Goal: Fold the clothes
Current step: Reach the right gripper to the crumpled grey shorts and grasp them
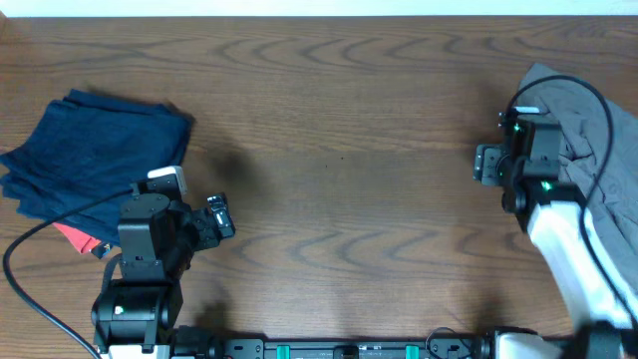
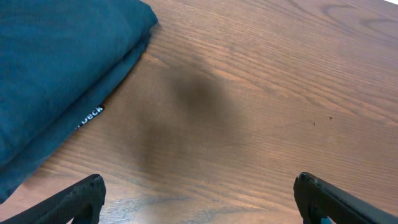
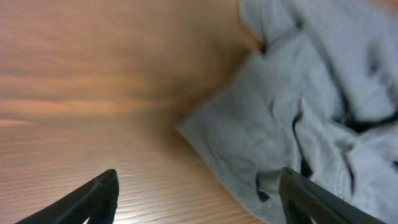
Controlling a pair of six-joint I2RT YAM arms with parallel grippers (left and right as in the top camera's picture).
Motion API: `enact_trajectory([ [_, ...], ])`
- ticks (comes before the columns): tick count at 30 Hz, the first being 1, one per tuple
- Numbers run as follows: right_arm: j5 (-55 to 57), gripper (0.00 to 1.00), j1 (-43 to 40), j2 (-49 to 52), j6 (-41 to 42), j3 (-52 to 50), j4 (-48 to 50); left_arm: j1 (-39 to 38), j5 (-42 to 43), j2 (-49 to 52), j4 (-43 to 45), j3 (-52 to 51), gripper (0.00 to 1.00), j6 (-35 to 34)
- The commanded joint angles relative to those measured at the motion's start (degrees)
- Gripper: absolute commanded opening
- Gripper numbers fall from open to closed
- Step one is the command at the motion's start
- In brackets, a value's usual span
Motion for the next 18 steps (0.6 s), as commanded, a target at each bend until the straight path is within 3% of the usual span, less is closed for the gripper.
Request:
enact_trajectory([
  [1,3.21,0.77,-2.82,8.13,-0.70,0.50,1.42,0.35,0.68,0.00,-0.17,1.36,0.98,-0.55],
  [10,3.54,0.78,-7.10,21.59,-0.63,0.50,10.95,0.35,0.83,0.00,-0.17,1.33,0.98,-0.55],
  [13,4.72,0.74,-7.65,23.67,-0.70,0.50,12.59,0.35,0.83,0.00,-0.17,1.33,0.98,-0.55],
  [15,4.70,0.62,-8.02,24.81,-0.68,0.50,12.68,0.35,0.83,0.00,-0.15,1.33,0.98,-0.55],
  [18,3.67,0.09,-8.24,25.59,0.28,0.50,12.07,0.35,0.81,0.00,-0.07,1.33,0.98,-0.52],
])
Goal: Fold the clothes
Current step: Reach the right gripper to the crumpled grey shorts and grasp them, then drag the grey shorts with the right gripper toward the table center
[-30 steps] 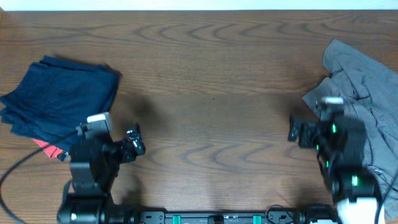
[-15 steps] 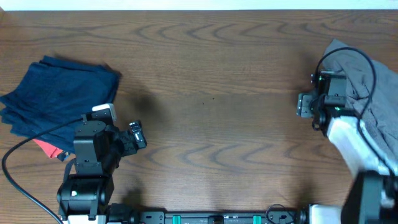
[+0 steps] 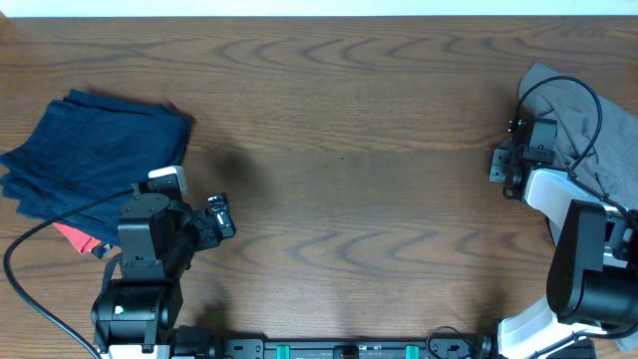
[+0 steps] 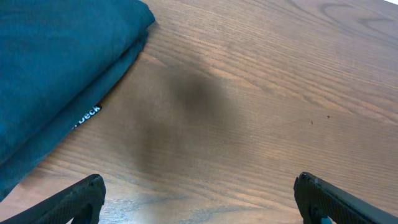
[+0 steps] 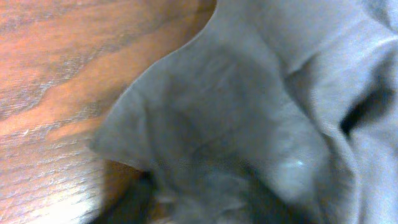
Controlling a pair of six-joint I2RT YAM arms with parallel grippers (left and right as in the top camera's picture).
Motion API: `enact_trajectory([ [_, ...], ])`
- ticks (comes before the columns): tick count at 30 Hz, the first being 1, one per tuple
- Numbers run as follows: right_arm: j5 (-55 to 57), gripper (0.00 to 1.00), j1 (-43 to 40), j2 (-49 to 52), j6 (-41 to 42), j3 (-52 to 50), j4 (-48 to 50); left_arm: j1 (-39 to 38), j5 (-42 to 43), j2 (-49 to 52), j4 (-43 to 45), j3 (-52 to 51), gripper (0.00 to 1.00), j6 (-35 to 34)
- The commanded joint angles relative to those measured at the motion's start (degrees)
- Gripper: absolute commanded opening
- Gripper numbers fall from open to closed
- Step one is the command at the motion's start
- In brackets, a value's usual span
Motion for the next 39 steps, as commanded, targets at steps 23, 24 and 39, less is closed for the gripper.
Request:
enact_trajectory([
  [23,-28.52,0.99,13.22,-1.57,14.69,21.73,12.98,0.35,0.13,-0.02,6.80,1.31,0.98,-0.52],
  [24,-27.80,0.99,12.79,-1.57,14.71,21.73,10.10,0.35,0.13,-0.02,6.80,1.31,0.98,-0.52],
  [39,-26.03,0.95,-2.58,-3.91,0.79,21.55,-36.96,0.35,0.15,0.61,6.80,1.27,0.98,-8.07],
])
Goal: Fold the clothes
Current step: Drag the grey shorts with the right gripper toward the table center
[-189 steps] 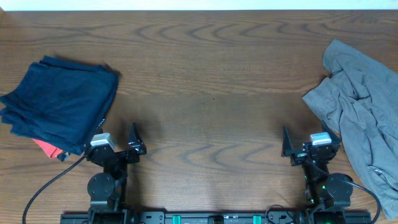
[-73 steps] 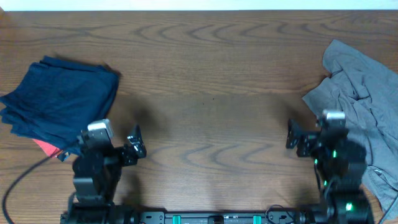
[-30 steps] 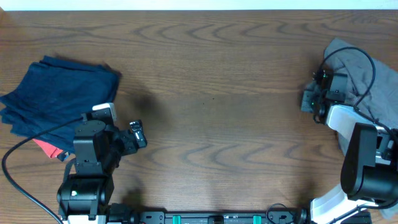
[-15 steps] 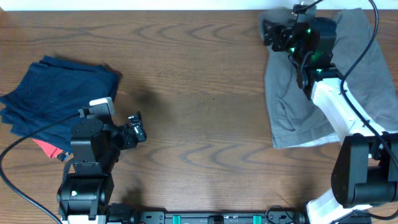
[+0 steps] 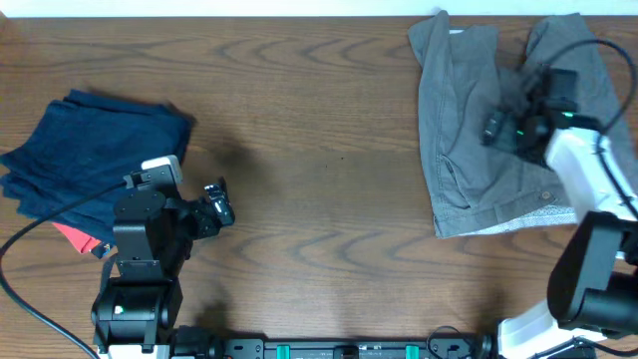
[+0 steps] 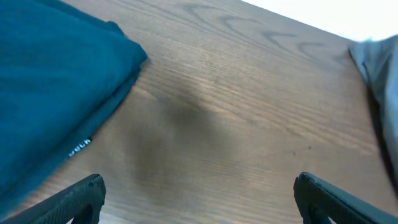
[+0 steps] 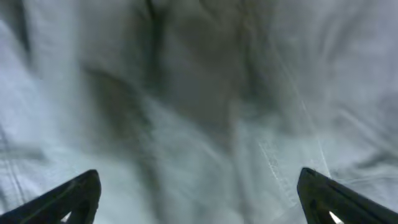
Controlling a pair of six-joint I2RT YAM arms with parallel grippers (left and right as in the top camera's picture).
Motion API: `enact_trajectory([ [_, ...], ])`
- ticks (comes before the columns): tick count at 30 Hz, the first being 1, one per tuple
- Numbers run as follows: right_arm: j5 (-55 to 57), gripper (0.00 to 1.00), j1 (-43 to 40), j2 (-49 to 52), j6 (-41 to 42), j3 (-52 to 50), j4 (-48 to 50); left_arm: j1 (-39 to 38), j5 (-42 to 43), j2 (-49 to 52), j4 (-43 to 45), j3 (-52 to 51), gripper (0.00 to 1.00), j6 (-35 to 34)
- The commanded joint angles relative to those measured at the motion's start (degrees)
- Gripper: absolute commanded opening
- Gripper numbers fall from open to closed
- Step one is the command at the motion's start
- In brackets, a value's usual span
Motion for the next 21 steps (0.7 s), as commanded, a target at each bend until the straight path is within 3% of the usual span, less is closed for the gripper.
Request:
enact_trajectory([
  [1,-19.98,0.93,-1.36,-1.84,-13.03,0.15,-5.62,0.35,-0.02,0.94,0.09,1.16,0.98,-6.01],
  [3,-26.43,0.93,-0.31,-1.84,-16.46,0.02,-10.56,0.35,-0.02,2.05,0.07,1.16,0.98,-6.58],
  [7,-22.91,0.99,4.61,-1.84,-17.99,-0.26,-14.32,0.35,0.02,4.13,-0.35,1.16,0.98,-6.58],
  [17,-6.29,0.99,17.20,-1.81,-5.44,-6.25,-8.50,0.35,1.68,7.41,-0.55,1.16,0.98,-6.58],
  [19,-1.29,0.95,19.06,-1.81,-1.36,-8.76,-5.49,0.35,1.70,7.41,-0.57,1.16,0.98,-6.56],
  [21,2.89,0.79,20.79,-1.81,2.36,-10.95,-2.32,0.35,1.68,7.39,-0.57,1.16,0.98,-6.56],
])
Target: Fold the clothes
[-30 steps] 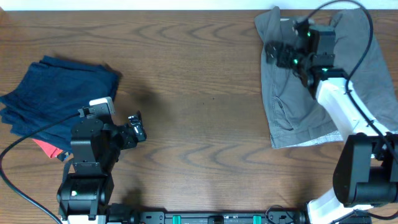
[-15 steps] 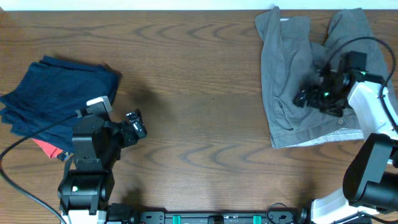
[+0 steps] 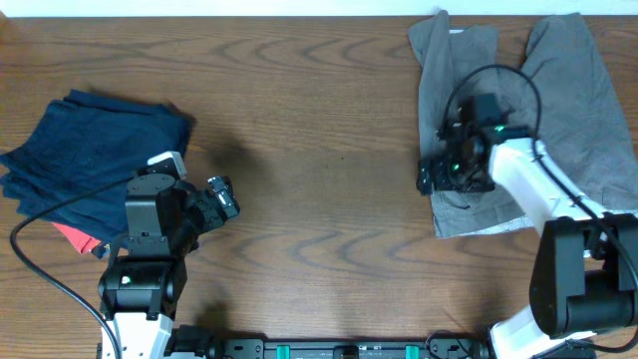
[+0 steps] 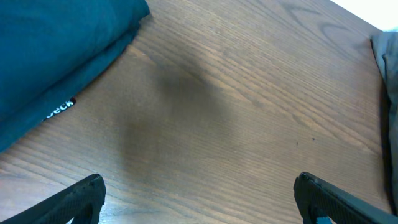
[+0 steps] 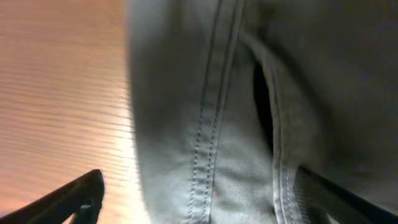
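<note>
Grey shorts [image 3: 558, 110] lie spread flat at the back right of the table, legs pointing away. My right gripper [image 3: 435, 179] stands open low at their left edge. In the right wrist view it [image 5: 199, 208] straddles that hem: one finger [image 5: 78, 199] is over bare wood, the other over the stitched fabric [image 5: 211, 124]. A folded blue garment [image 3: 90, 150] lies at the far left. My left gripper [image 3: 221, 197] is open over bare wood to its right, nothing between its fingers [image 4: 74, 199]. The blue fold [image 4: 50, 50] fills that view's upper left.
A red cloth [image 3: 78, 237] pokes out from under the blue garment's near edge. A wide stretch of wooden table [image 3: 319, 199] lies between the two garments. The shorts reach the right and back edges of the table.
My right gripper has moved from over the middle of the shorts down and left to their left hem, still open. The left gripper has shifted only slightly. The shorts lie as before.
The grey shorts were first bunched at the table's right edge with my right gripper open beside them, then pressed close onto the fabric. Later they lay spread flat at the back right under the open gripper, which now sits at their left hem. The left arm stayed put.
</note>
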Controlling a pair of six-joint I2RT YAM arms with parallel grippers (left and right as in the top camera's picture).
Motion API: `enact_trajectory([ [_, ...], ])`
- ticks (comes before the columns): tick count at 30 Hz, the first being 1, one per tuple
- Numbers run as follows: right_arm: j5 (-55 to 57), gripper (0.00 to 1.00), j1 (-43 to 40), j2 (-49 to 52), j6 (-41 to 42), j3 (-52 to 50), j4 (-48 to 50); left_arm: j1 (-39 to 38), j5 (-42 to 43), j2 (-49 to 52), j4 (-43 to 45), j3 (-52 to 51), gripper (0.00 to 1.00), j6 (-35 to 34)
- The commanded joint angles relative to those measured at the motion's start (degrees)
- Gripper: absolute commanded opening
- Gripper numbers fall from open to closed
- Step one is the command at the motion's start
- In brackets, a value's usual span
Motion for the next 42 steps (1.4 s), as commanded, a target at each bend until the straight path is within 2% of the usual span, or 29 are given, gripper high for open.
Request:
enact_trajectory([
  [1,9.92,0.59,2.58,-1.20,9.38,-2.69,2.27,0.35,0.33,0.02,-0.11,1.16,0.98,-0.55],
  [2,9.77,0.43,3.19,-1.20,10.43,-2.71,2.71,0.35,0.33,0.02,-0.11,1.16,0.98,-0.55],
  [3,8.11,0.10,3.98,-1.22,11.06,-2.64,3.74,0.35,0.33,0.02,-0.11,1.16,0.98,-0.55],
  [4,5.35,0.01,4.76,-1.38,11.10,-2.58,5.16,0.35,0.33,0.02,-0.11,1.16,0.98,-0.55],
  [6,-5.11,0.01,6.67,-1.60,9.60,-2.36,9.90,0.35,0.33,0.02,-0.11,1.16,0.98,-0.55],
  [9,-31.82,0.01,10.60,-1.57,4.09,-2.27,23.47,0.35,0.33,0.02,-0.09,1.16,0.98,-0.55],
  [10,-36.52,0.01,12.00,-1.53,4.00,-2.27,28.24,0.35,0.31,0.02,-0.04,1.16,0.98,-0.55],
  [11,-38.77,0.04,13.77,-1.53,4.20,-2.27,33.27,0.35,0.31,0.02,0.15,1.16,0.98,-0.55],
  [12,-38.60,0.12,15.28,-1.53,4.85,-2.27,36.89,0.35,0.31,0.02,0.39,1.16,0.98,-0.55],
  [13,-37.40,0.26,16.57,-1.53,5.11,-2.27,39.67,0.35,0.31,0.02,0.63,1.16,0.98,-0.55],
  [15,-29.83,0.62,18.62,-1.55,5.20,-2.23,41.70,0.35,0.31,0.02,1.01,1.16,0.98,-0.55],
  [16,-24.13,0.72,19.10,-1.75,6.47,-2.21,40.83,0.35,0.33,0.02,1.03,1.16,0.98,-0.55],
  [18,-14.21,0.80,18.80,-2.32,9.90,-2.21,37.46,0.35,0.35,0.02,0.94,1.16,0.98,-0.57],
  [21,-4.24,0.85,16.63,-4.09,13.25,-2.21,31.04,0.35,0.74,0.02,0.98,1.16,0.98,-0.57],
  [26,10.14,0.89,9.49,-11.26,14.14,-2.21,16.55,0.35,7.10,0.37,2.14,1.16,0.98,-0.57],
  [27,12.24,0.99,7.91,-12.70,14.14,-2.21,14.08,0.35,8.61,0.87,2.62,1.14,0.98,-0.57],
  [29,15.23,0.99,4.13,-15.63,14.10,-2.21,8.90,0.00,11.63,2.54,4.02,1.03,0.98,-1.51],
  [35,14.47,0.99,-6.19,-20.31,14.12,-2.21,-2.05,-4.48,14.69,13.38,10.51,0.98,0.98,-2.71],
  [42,14.53,0.99,-12.24,-20.50,14.10,-2.23,-8.22,-11.69,14.67,31.89,22.36,1.01,0.98,-2.43],
])
